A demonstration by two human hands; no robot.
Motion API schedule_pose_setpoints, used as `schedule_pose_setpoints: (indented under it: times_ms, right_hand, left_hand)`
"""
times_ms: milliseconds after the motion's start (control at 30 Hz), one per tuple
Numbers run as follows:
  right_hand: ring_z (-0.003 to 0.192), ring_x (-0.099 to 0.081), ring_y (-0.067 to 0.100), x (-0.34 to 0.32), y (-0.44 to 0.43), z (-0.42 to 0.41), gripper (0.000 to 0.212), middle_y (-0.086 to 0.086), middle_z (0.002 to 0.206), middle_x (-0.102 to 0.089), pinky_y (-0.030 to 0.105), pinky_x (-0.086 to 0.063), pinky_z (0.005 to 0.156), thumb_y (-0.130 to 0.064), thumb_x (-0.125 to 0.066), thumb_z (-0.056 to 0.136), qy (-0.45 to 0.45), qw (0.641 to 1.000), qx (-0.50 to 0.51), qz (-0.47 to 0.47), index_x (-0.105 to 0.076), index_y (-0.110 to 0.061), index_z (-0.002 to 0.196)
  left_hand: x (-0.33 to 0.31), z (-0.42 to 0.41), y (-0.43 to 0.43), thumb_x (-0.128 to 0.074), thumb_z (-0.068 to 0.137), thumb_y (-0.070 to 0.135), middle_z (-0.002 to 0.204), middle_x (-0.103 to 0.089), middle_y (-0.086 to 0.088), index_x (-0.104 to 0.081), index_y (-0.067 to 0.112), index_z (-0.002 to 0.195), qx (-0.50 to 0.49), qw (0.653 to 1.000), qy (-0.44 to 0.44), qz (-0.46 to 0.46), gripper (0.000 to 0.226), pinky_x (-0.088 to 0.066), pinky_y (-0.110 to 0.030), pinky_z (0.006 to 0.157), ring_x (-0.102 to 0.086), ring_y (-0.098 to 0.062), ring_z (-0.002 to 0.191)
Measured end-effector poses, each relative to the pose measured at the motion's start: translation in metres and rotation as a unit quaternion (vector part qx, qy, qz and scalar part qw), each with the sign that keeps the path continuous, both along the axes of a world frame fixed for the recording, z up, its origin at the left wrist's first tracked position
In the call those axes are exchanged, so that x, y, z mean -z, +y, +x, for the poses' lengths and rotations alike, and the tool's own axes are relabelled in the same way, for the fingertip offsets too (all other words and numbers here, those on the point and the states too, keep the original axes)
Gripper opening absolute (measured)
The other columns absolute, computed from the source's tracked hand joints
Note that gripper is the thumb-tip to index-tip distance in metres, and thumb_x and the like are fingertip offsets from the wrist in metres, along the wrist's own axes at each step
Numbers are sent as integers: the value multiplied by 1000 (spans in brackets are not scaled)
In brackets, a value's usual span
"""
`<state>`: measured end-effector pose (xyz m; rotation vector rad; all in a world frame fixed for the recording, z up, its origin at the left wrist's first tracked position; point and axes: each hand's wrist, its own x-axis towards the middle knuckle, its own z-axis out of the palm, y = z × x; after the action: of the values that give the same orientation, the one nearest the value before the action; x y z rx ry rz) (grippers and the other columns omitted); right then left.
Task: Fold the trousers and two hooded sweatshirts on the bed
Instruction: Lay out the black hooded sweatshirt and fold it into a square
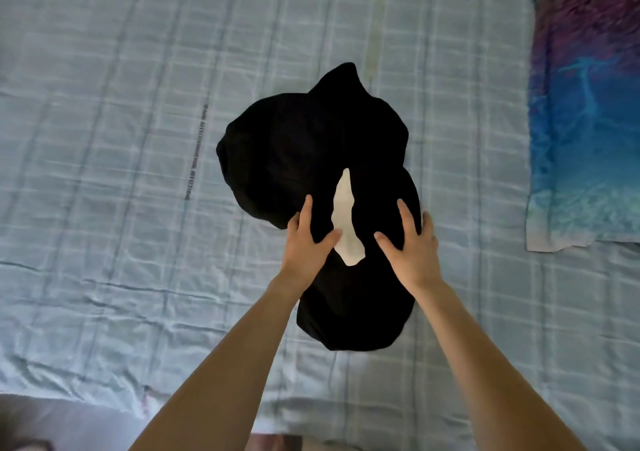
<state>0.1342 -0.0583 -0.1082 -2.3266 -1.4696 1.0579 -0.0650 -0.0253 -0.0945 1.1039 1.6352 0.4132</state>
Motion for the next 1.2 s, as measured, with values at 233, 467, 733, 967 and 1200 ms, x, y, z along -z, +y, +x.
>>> schedule_pose_setpoints:
  times_ms: [233,467,733,967,1200]
  right_hand:
    - [129,-52,5,-9,-2,19,62,-12,138,-58,30,-42,112,-5,-73,86,171,978,87,76,-53,-28,140]
    - [114,-61,-1,-84,-77,52,59,-16,124,-66,22,-54,93,2,-71,85,264,954,135,52,-60,-32,132]
    - [128,-53,21,-72,-64,63,42,-4,132,-56,33,-41,107,-13,-60,97,116,992,59,4,-55,-20,138]
    - [149,-19,33,-49,81,-10,70,3,164,-22,47,-25,120,-36,-65,93,-35,971,-199,126,-31,-36,154]
    - [140,-34,42,13,148,-30,75,13,160,-23,49,-34,115,-27,-71,90,5,978,-207,-28,-30,-45,151]
  left_hand:
    - [-22,22,-22,-60,94,25,144,-46,14,-34,33,150,54,997,7,58,62,-34,-15,101,-43,1,128]
    - [-93,44,-86,-59,95,25,125,-47,24,-34,41,148,93,989,-43,111,60,-38,-1,86,-48,14,111]
    - [-50,35,-95,-59,96,31,134,-47,8,-43,32,146,187,981,-38,-37,52,-40,-21,103,-52,-15,122]
    - [-3,-59,1,-74,85,29,143,-27,-9,-27,36,150,-151,971,168,73,80,-35,-29,96,-34,-25,130]
    - [36,-64,22,-72,84,8,151,-33,7,-16,42,153,-196,978,-76,17,95,-44,-38,107,-38,-14,136]
